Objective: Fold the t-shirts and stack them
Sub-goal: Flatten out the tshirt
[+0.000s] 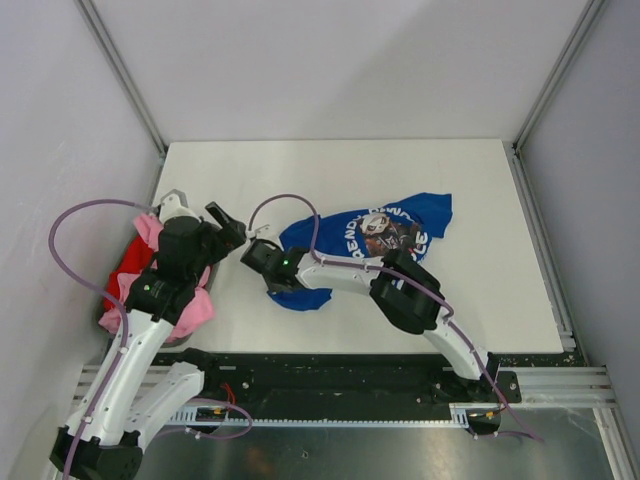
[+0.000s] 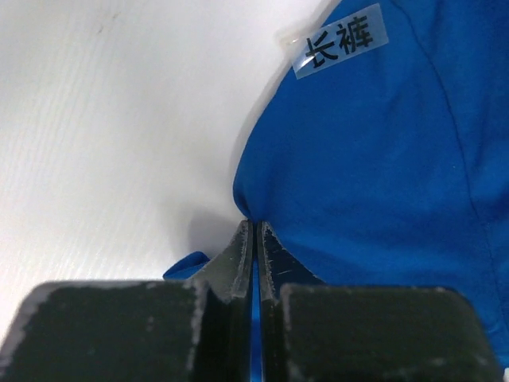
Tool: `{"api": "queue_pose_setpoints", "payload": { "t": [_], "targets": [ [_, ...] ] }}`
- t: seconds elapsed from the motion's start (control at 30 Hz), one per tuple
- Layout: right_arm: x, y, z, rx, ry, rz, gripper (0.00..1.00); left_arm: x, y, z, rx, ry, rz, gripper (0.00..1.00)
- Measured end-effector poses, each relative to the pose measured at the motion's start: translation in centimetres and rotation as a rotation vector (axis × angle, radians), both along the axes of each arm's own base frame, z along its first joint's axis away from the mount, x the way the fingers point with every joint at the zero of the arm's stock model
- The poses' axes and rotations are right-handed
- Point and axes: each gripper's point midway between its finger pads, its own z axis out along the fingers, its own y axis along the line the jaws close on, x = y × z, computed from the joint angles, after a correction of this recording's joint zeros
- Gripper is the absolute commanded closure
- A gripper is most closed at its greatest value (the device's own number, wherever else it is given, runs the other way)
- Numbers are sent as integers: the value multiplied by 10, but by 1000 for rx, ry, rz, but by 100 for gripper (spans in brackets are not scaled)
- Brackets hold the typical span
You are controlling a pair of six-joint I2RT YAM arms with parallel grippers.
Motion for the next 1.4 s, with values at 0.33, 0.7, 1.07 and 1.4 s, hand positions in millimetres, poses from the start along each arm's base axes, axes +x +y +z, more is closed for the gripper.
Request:
{"api": "queue_pose_setpoints", "payload": {
  "t": [0.33, 0.7, 1.07, 1.4],
  "targets": [
    [48, -58, 49, 29, 5, -126, 100, -1, -8, -2, -16, 12, -39, 5],
    [123, -262, 269, 378, -289, -519, 100, 12, -54, -37, -31, 109, -191, 9],
    [94, -445, 243, 271, -290, -921, 100, 3, -175, -136, 78, 371, -460, 22],
    [74, -472, 218, 211, -232, -995, 100, 59, -246, -157, 135, 378, -514, 30]
  ]
}}
